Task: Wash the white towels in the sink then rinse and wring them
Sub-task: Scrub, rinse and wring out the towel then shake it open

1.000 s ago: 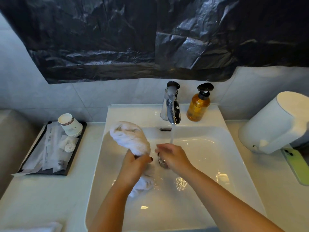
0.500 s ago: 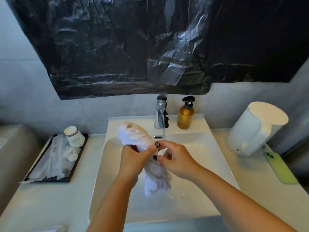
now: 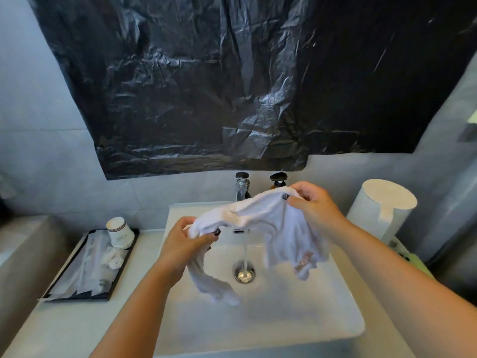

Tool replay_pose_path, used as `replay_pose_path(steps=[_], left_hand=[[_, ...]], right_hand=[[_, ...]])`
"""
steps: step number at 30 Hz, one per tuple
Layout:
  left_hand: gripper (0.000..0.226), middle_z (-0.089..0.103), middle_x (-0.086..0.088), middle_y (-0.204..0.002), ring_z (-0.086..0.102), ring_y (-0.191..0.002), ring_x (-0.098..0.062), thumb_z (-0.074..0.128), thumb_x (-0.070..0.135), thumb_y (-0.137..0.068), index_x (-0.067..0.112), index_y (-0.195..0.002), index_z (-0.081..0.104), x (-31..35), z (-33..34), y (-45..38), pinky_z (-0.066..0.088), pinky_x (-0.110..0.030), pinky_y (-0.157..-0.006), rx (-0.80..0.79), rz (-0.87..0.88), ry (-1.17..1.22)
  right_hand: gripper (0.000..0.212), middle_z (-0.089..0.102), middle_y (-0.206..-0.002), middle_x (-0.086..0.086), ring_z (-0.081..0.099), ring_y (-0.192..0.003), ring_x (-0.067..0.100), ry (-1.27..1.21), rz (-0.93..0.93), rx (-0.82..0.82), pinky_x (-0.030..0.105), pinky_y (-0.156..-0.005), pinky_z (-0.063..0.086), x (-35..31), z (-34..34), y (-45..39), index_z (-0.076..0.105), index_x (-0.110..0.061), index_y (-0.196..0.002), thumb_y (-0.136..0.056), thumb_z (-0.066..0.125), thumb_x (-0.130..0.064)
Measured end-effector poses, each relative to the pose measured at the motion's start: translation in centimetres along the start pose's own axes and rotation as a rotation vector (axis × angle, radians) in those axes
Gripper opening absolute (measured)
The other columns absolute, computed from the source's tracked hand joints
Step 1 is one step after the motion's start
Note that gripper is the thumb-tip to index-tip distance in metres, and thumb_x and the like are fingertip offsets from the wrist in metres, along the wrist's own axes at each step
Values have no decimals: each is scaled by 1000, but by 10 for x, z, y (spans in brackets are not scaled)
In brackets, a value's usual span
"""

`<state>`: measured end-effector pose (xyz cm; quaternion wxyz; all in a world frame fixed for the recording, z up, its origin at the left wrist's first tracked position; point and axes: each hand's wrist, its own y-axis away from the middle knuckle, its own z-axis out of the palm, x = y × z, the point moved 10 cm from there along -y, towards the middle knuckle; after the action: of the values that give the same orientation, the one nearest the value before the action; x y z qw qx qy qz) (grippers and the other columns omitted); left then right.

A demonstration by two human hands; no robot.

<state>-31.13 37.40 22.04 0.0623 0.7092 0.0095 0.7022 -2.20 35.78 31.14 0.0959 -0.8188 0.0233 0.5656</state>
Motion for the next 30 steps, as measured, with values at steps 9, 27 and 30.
replay_pose_path(steps=[9,27,30], left_hand=[[68,71,-15,-100,65,-87,-24,80,46,-59,1,-109,69,-46,88,33,50,-30,-81,-567,-427,-191],[43,70,-25,-110,69,-95,-33,47,41,-102,3,-107,66,-16,48,-4,58,-49,-86,52,-199,32],[37,71,-19,-110,69,-97,-30,53,33,-101,1,-117,63,-22,30,-9,58,-40,-73,95,-288,262]], right_hand=[[18,62,-78,-3,54,-68,4,229,-100,83,25,-68,46,6,15,-16,73,-15,-99,-83,68,-6],[40,74,-88,16,72,-82,28,-299,478,145,40,-79,59,102,59,58,71,-2,-88,-100,51,-35],[46,64,-75,16,65,-69,29,-213,338,115,37,-65,55,56,43,40,63,5,-84,-100,49,-36]])
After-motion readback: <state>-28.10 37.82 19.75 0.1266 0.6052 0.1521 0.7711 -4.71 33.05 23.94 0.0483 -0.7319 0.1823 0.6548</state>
